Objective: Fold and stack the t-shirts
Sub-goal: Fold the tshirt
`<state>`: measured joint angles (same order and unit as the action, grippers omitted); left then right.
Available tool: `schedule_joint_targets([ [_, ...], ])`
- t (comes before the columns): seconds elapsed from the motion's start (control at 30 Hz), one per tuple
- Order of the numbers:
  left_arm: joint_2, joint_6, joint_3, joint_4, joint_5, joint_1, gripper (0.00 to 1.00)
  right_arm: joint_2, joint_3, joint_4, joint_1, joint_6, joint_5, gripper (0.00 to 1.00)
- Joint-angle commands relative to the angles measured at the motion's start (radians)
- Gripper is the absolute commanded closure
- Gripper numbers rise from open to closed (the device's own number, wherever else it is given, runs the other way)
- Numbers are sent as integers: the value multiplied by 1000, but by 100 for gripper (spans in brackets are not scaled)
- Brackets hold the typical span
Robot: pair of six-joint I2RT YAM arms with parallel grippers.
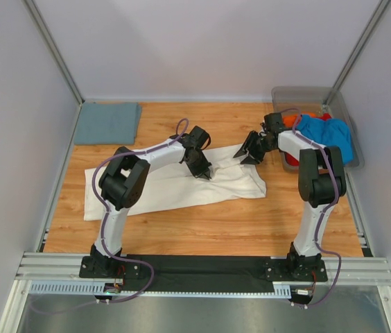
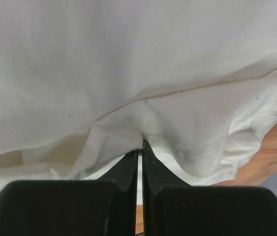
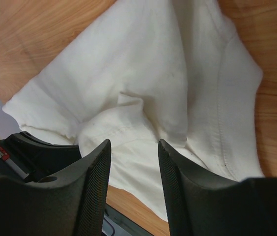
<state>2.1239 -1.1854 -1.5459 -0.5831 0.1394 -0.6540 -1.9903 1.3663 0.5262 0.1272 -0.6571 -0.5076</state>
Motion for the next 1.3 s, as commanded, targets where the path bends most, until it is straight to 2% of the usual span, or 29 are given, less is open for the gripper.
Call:
schedule_joint_targets([
  [0.0,-55,32,-26,-20,2,-6,100,-21,42,-8,-8,8,7,55],
  [0.53,-65,49,-40,-21,17,-6,100,-68,77,0,-3,63,21,56],
  [0.57,-68,50,-40,-21,17,-6,100,-68,82,1,-4,63,17,59],
  [0.63,-68,55,-42,-26,17,-6,100,-70,85,-9,-5,63,3,70],
  [0.67,-71,56,-40,-26,17,-6,100,-70,85,-15,-5,56,-6,79],
  [0.73,-77,64,-37,-26,17,-6,100,-68,85,-23,-5,53,-31,89],
  [0.77,-79,72,-39,-27,19,-6,100,-64,86,-23,-5,50,-37,100],
  [1.1,-130,213,-56,-130,141,19,100,74,100,204,-24,69,-34,100],
  [1.27,-168,242,-14,-150,201,36,100,122,42,231,-24,94,-37,100],
])
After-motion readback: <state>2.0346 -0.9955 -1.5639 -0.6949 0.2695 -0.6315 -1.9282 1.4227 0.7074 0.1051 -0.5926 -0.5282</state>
